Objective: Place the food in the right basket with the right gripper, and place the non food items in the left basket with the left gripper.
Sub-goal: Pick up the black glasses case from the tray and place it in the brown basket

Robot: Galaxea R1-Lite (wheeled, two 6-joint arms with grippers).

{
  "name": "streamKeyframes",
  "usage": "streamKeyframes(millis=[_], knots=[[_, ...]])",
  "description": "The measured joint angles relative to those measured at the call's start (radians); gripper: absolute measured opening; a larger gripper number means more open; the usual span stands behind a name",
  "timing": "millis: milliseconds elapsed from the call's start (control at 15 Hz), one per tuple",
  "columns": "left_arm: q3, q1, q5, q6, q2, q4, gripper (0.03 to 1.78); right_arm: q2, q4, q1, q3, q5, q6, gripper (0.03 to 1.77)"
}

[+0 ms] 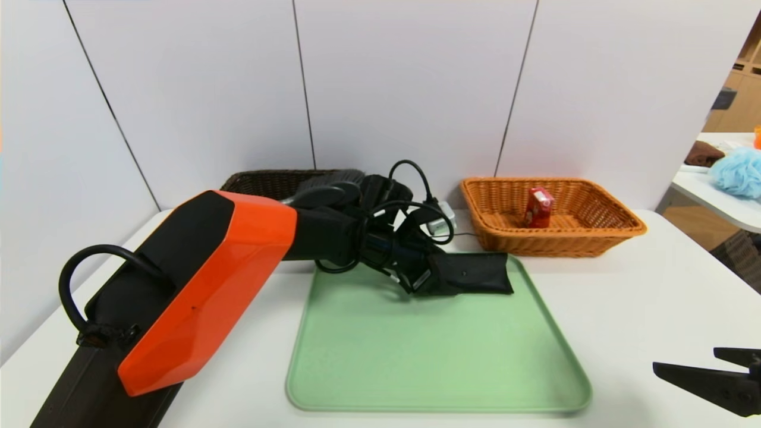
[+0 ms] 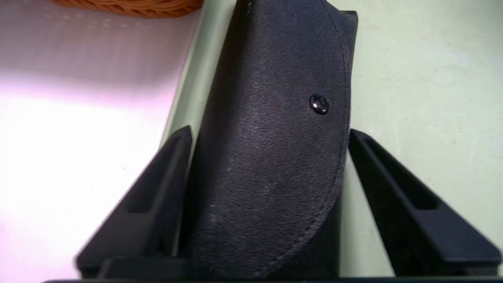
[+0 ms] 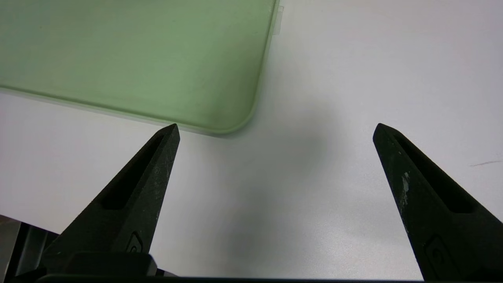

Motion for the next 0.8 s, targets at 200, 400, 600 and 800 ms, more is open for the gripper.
streamKeyframes(millis=[200,400,600,800], knots=[[0.000,-0.001,0.000,0.003,0.000,-0.001,0.96,0.000,0.000,0.000,0.000,0.000,0.000,1.70],[0.000,-0.001,-0.003,0.007,0.003,-0.001,0.82,0.000,0.000,0.000,-0.001,0.001,0.000,1.70],[0.000,-0.001,-0.002,0.006,0.001,-0.001,0.82,0.001,0.000,0.000,-0.002,0.000,0.000,1.70],[0.000,0.000,0.000,0.006,-0.008,0.001,0.81,0.003,-0.003,0.001,-0.004,0.001,-0.001,1.70]])
